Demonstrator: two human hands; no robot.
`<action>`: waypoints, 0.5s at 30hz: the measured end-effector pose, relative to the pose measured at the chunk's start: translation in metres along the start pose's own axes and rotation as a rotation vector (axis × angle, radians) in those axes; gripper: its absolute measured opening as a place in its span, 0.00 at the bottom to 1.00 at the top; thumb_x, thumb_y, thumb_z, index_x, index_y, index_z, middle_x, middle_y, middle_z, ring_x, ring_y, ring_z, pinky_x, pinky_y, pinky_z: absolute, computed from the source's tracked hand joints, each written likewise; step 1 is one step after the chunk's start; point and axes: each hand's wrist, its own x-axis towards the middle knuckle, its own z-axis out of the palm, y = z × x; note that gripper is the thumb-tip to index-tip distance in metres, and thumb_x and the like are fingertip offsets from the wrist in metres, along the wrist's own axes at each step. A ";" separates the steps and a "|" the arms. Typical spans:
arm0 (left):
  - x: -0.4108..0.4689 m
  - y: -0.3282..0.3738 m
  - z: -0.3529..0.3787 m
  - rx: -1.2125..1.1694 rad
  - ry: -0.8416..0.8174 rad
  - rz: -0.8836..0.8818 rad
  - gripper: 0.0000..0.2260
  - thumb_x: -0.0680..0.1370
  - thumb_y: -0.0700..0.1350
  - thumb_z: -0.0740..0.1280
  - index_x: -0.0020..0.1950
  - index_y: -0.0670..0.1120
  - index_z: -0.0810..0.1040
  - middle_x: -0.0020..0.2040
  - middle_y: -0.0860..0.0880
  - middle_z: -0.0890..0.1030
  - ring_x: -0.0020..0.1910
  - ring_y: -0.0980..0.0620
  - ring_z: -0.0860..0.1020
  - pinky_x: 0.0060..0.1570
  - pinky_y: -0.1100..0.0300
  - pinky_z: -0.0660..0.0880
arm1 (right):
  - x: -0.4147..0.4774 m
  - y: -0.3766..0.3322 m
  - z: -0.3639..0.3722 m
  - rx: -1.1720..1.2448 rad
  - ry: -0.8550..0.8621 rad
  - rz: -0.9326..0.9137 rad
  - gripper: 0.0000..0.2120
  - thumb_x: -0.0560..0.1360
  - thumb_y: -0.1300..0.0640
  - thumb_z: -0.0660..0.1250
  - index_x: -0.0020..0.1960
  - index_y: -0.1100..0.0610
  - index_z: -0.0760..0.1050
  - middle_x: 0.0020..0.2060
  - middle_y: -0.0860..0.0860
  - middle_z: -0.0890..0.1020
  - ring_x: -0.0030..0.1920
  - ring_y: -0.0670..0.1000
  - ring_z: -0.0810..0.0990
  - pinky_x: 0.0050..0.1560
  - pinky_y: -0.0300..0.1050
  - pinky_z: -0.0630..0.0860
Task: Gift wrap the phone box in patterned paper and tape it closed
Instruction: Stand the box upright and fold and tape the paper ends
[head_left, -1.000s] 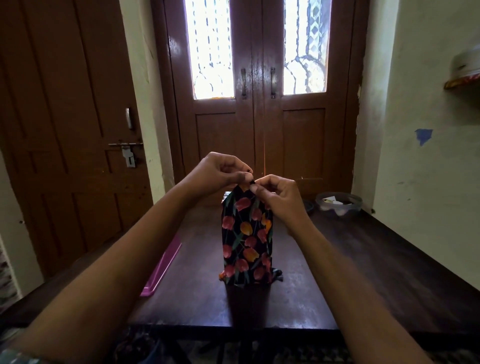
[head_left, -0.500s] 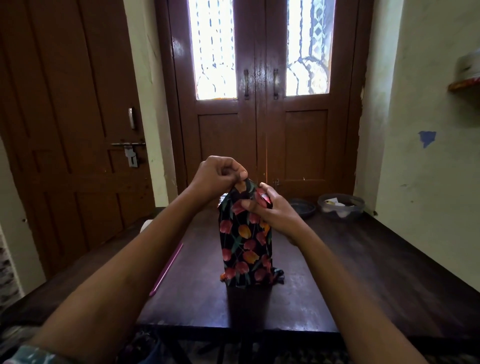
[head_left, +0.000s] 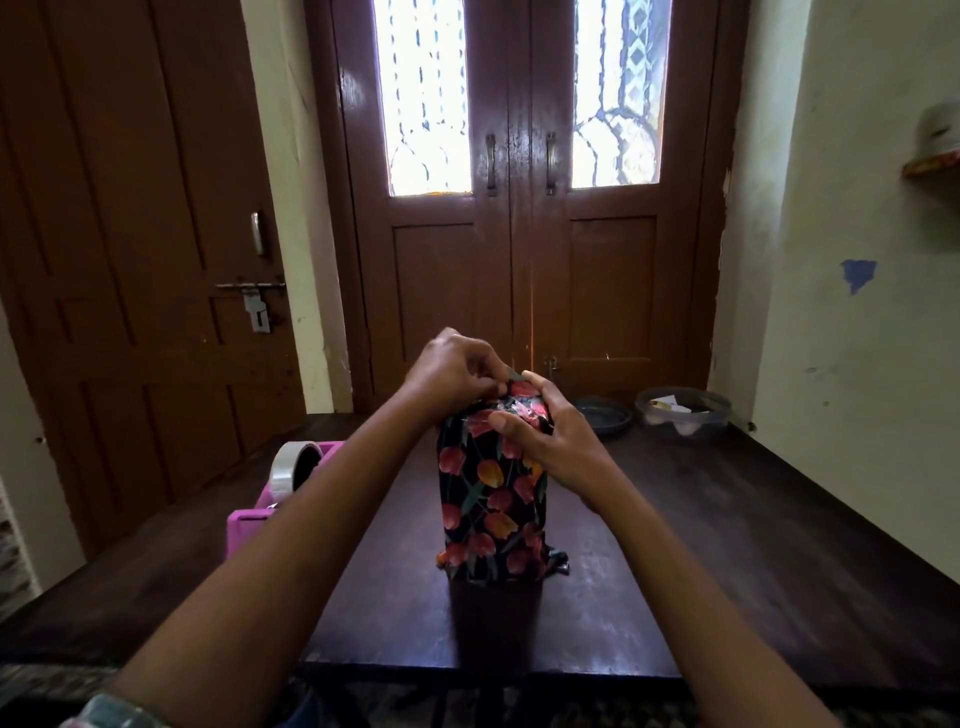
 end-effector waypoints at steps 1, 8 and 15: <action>0.002 -0.003 -0.002 -0.087 -0.035 -0.084 0.08 0.69 0.43 0.74 0.41 0.48 0.76 0.49 0.51 0.73 0.46 0.54 0.75 0.39 0.66 0.71 | 0.000 -0.001 -0.001 -0.025 -0.005 -0.001 0.52 0.60 0.28 0.67 0.75 0.51 0.54 0.65 0.52 0.72 0.63 0.51 0.73 0.63 0.51 0.73; 0.012 -0.022 0.001 -0.548 -0.473 -0.644 0.28 0.71 0.50 0.71 0.66 0.37 0.70 0.50 0.42 0.79 0.45 0.45 0.79 0.50 0.49 0.77 | 0.000 -0.003 -0.002 -0.057 -0.033 -0.011 0.50 0.66 0.34 0.67 0.76 0.53 0.47 0.73 0.55 0.60 0.71 0.55 0.62 0.69 0.53 0.66; 0.017 -0.020 0.004 -0.619 -0.499 -0.735 0.14 0.77 0.47 0.64 0.59 0.41 0.73 0.46 0.43 0.79 0.41 0.47 0.78 0.43 0.55 0.76 | -0.004 -0.015 -0.011 -0.305 0.083 -0.169 0.49 0.67 0.37 0.70 0.76 0.56 0.48 0.75 0.51 0.57 0.73 0.50 0.58 0.67 0.40 0.58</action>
